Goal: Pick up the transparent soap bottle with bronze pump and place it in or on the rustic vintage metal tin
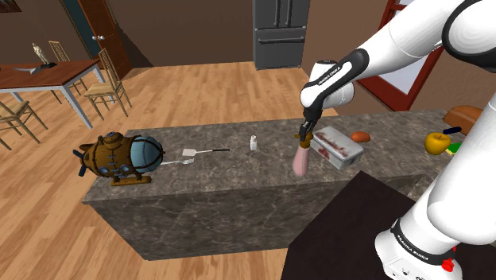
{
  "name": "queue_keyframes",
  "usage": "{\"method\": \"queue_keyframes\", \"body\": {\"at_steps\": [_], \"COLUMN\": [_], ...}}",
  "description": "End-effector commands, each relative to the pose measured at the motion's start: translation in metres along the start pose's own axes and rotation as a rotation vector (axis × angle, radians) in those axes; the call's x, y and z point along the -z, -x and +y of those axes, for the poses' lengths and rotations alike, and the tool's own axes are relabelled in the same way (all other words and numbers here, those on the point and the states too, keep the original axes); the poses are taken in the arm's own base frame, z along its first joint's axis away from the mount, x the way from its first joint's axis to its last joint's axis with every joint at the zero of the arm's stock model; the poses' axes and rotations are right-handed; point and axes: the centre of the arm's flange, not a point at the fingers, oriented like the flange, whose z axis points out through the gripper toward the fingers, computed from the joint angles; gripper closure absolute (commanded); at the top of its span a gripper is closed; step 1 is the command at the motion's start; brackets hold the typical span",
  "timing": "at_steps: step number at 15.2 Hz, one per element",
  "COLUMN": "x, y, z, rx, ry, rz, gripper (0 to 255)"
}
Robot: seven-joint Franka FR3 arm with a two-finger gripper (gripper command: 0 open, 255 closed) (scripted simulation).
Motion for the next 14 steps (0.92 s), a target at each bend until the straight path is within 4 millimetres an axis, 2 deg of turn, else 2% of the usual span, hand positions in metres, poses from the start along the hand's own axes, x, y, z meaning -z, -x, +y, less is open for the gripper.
{"method": "queue_keyframes", "body": {"at_steps": [1, 4, 14], "x": [0.000, 0.000, 0.052], "y": [0.000, 0.000, -0.003], "z": [0.000, 0.000, -0.001], "rx": [0.000, 0.000, 0.000], "ry": [0.000, 0.000, 0.000], "rz": [-0.001, -0.001, -0.001], "gripper": [255, 255, 255]}}
